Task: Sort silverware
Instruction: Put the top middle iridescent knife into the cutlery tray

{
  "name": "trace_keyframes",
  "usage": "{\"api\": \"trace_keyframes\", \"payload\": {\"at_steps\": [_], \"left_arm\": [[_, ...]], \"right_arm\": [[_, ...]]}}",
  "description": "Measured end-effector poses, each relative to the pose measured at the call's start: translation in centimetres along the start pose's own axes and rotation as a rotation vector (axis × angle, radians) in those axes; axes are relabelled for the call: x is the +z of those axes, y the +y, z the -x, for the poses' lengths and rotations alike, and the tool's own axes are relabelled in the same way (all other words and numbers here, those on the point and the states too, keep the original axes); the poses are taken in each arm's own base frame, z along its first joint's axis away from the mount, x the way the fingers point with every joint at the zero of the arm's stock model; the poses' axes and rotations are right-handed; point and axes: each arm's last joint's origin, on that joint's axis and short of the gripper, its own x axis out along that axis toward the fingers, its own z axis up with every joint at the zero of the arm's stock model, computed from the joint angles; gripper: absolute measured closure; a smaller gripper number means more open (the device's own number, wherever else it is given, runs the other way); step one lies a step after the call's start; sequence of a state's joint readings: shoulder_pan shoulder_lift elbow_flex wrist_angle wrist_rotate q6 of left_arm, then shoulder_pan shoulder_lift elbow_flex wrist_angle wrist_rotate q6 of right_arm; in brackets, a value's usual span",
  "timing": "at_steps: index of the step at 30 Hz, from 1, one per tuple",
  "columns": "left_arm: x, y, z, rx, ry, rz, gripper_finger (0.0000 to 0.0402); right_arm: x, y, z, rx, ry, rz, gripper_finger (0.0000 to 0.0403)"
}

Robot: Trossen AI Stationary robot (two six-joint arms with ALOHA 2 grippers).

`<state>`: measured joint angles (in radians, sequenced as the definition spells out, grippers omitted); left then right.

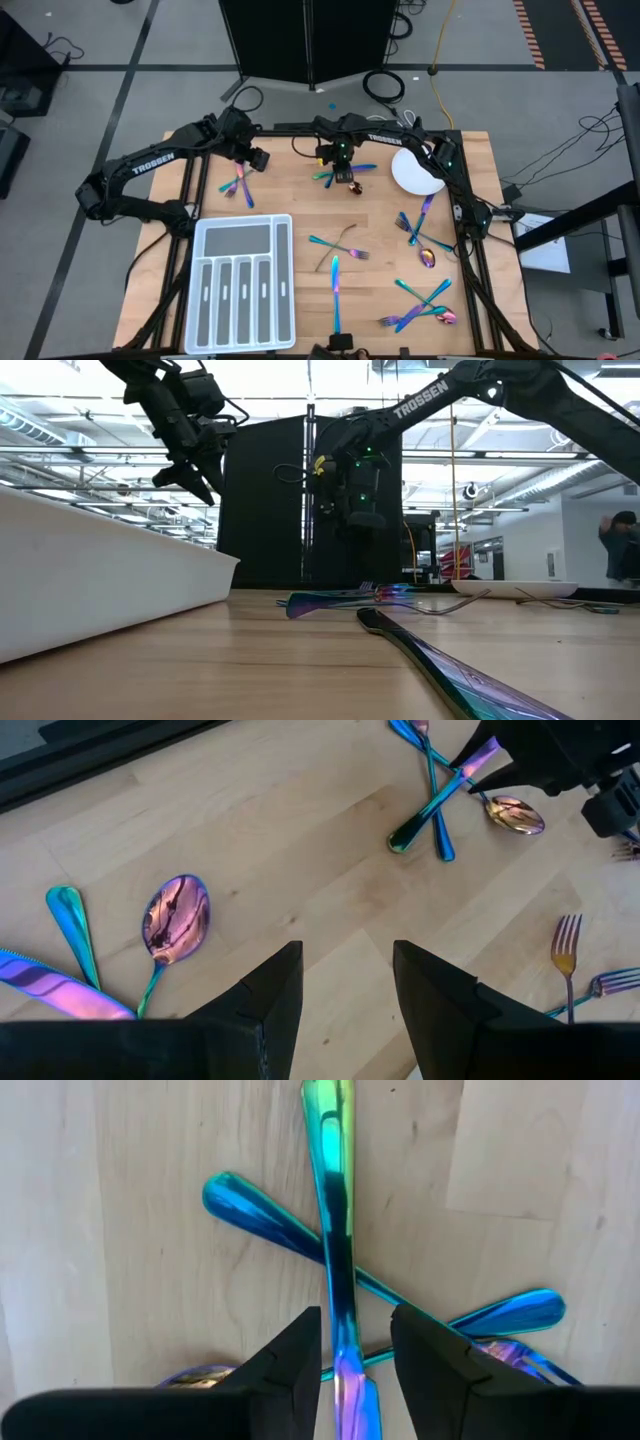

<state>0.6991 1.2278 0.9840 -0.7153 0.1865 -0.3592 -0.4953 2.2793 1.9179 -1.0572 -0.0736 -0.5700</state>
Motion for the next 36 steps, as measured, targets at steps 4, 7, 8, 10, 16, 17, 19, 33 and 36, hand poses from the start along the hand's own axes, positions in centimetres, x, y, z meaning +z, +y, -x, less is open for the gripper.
{"api": "trace_keyframes", "payload": {"at_steps": [4,7,8,10,16,17,19,33,36], "left_arm": [[0.0,0.0,0.0,0.0,0.001,0.0,0.0244],[0.0,0.0,0.0,0.0,0.001,0.0,0.0244],[0.0,0.0,0.0,0.001,0.001,0.0,0.0244],[0.0,0.0,0.0,0.0,0.001,-0.001,0.0244],[0.0,0.0,0.0,0.0,-0.001,-0.008,0.0244],[0.0,0.0,0.0,0.0,-0.001,-0.011,0.0244],[0.0,0.0,0.0,0.0,-0.001,-0.025,0.0244],[0.0,0.0,0.0,0.0,-0.001,-0.026,0.0244],[0.0,0.0,0.0,0.0,-0.001,-0.026,0.0244]], "right_arm": [[0.0,0.0,0.0,0.003,-0.002,-0.001,0.0291],[-0.1,0.0,-0.1,0.005,0.001,-0.002,0.0291],[-0.2,0.1,-0.4,0.009,0.003,-0.001,0.0291],[-0.5,0.3,-1.0,0.021,0.022,-0.003,0.0291],[-1.5,0.7,-3.2,0.03,0.036,0.007,0.0291],[-1.5,0.8,-3.4,0.023,0.032,0.01,0.0291],[-1.6,1.0,-3.7,0.018,0.028,0.014,0.0291],[-1.6,1.4,-4.0,-0.01,0.061,0.006,0.037],[-1.6,1.4,-3.9,-0.006,0.067,0.004,0.0391]]}}
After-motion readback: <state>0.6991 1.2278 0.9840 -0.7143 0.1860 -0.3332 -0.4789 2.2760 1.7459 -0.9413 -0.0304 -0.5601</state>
